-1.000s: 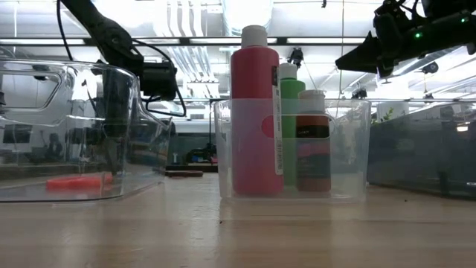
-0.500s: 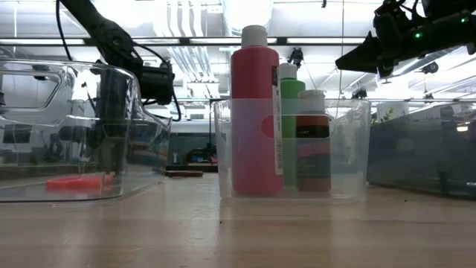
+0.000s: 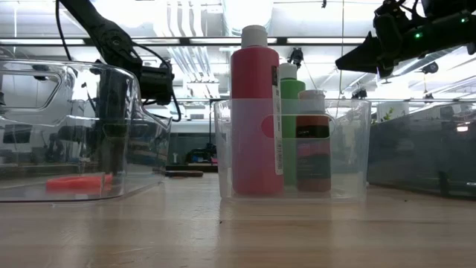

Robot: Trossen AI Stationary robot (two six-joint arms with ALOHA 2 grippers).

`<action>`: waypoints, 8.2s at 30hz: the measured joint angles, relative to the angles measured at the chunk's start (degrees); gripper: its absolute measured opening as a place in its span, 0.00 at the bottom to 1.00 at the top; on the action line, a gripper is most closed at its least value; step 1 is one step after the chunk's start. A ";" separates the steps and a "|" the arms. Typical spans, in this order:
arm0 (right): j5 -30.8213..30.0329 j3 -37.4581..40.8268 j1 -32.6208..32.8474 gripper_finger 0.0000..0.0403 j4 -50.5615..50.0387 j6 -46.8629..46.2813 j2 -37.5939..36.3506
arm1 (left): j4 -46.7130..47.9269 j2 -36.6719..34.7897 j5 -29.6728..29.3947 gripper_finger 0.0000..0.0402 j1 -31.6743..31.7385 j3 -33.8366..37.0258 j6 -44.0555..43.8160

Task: Pick & Place Paint Supplies
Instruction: Put the scissors into the transparent bin, then put the black scissors into the transparent bin

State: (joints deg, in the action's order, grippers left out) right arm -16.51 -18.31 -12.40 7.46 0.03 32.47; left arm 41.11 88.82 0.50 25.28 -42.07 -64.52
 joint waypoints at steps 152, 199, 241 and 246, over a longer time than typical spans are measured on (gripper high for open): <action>0.00 -0.02 0.00 0.33 0.00 0.00 0.00 | 3.20 16.93 2.46 0.29 -1.29 -36.79 15.12; -0.02 -0.02 0.01 0.33 0.00 0.00 -0.07 | 6.29 30.27 0.14 0.15 1.51 -39.00 16.99; -0.02 -0.02 0.02 0.33 0.00 0.00 -0.02 | 10.37 10.49 -7.84 0.06 -4.12 -38.92 18.02; -0.02 -0.02 0.00 0.33 0.02 0.01 -0.02 | 12.05 2.87 -9.91 0.06 -8.87 -39.03 15.91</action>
State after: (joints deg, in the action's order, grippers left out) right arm -16.53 -18.33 -12.40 7.48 0.04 32.45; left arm 53.16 91.68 -9.41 16.40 -81.10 -48.61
